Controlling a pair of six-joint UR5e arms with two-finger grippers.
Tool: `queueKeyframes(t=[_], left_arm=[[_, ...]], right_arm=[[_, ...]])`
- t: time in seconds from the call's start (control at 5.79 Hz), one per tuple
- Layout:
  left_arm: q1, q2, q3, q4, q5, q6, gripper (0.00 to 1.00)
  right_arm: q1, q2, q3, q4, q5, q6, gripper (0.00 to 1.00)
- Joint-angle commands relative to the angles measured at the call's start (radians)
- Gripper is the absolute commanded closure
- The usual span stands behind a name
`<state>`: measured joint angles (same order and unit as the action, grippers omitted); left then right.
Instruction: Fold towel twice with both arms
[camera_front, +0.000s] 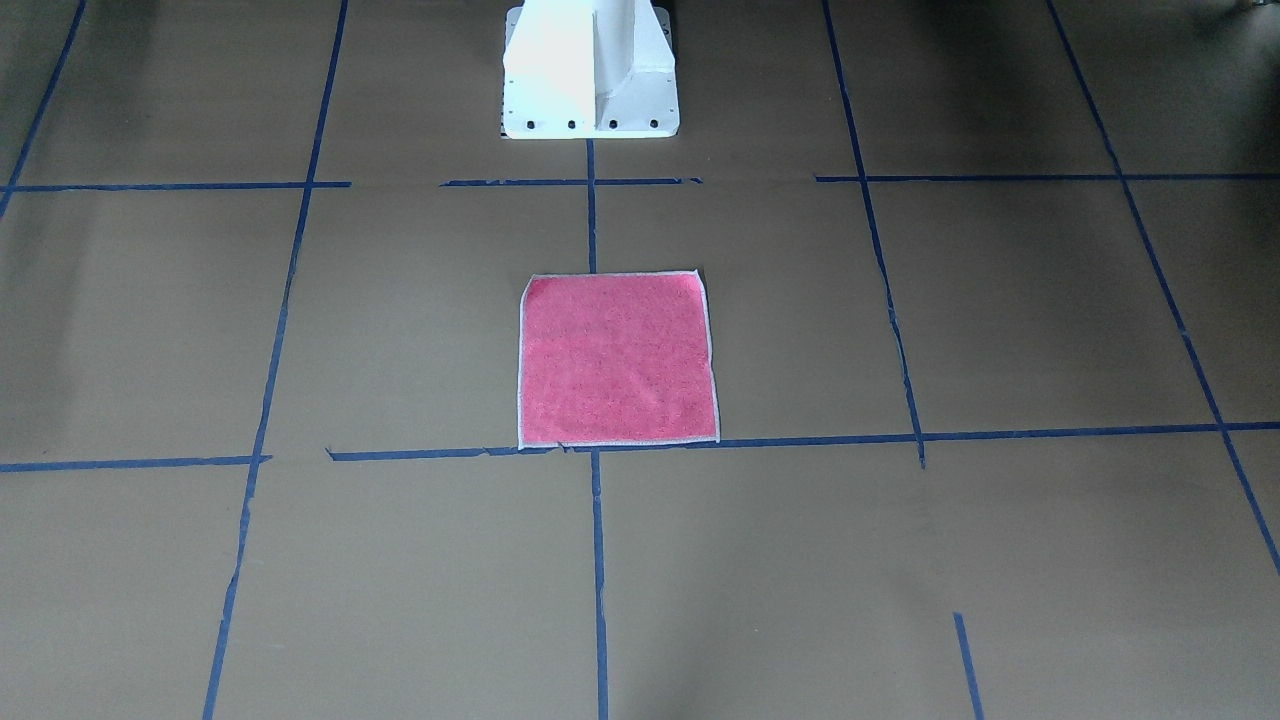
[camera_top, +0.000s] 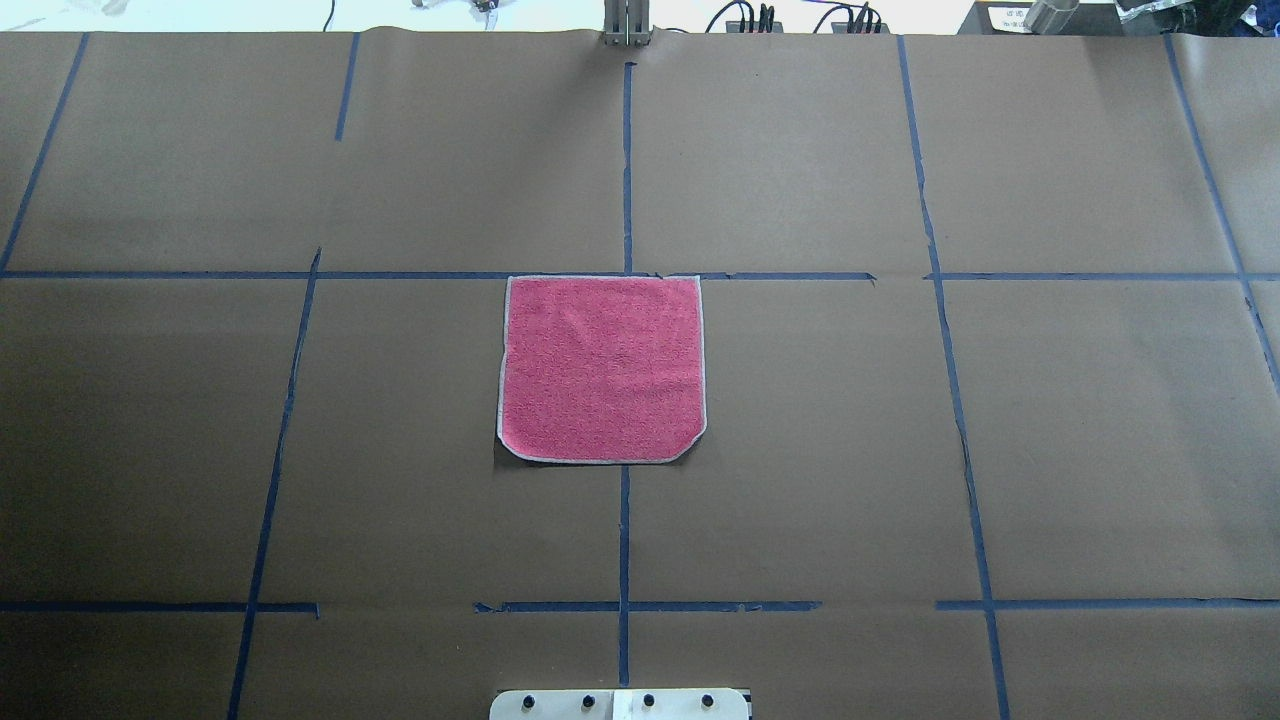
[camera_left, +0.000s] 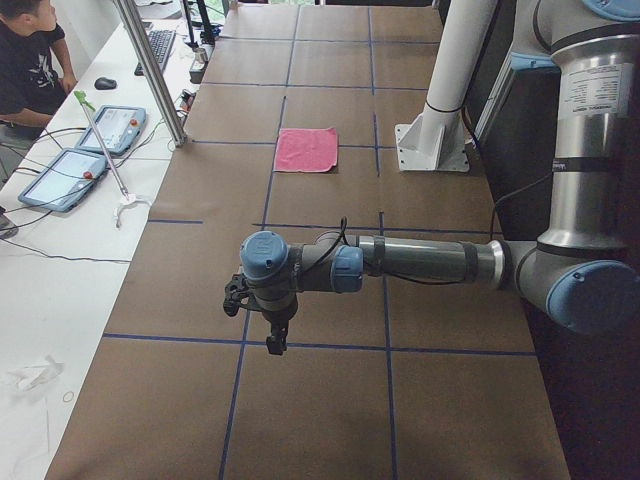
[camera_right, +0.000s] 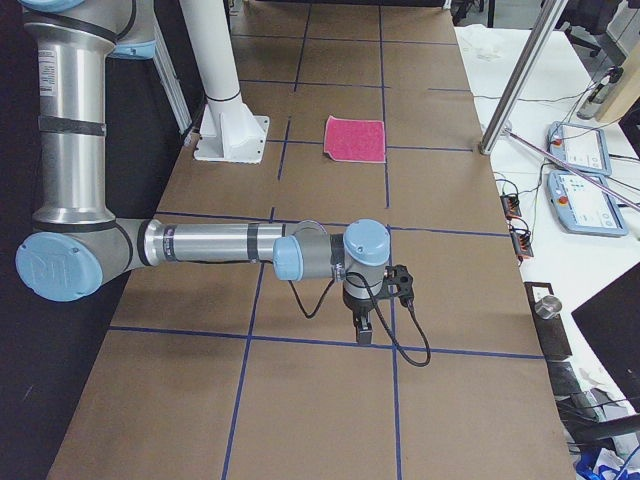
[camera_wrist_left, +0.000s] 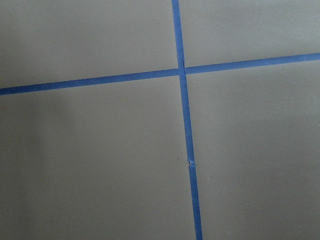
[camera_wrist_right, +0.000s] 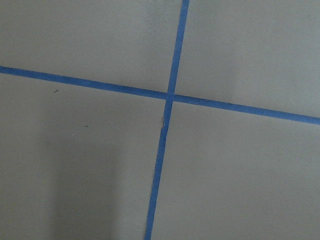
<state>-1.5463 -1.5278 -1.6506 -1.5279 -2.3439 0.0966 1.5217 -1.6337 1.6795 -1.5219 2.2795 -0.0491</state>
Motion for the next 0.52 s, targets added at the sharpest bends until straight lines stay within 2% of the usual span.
queueKeyframes(t=[0.0,0.35], left_arm=[[0.000,0.001,-0.002,0.000,0.000,0.000,0.00],[0.000,-0.002,-0.003,0.000,0.000,0.000,0.00]], right_arm=[[0.000,0.000,-0.003,-0.004,0.000,0.000,0.00],[0.000,-0.012,-0.012,0.003,0.004,0.000,0.00]])
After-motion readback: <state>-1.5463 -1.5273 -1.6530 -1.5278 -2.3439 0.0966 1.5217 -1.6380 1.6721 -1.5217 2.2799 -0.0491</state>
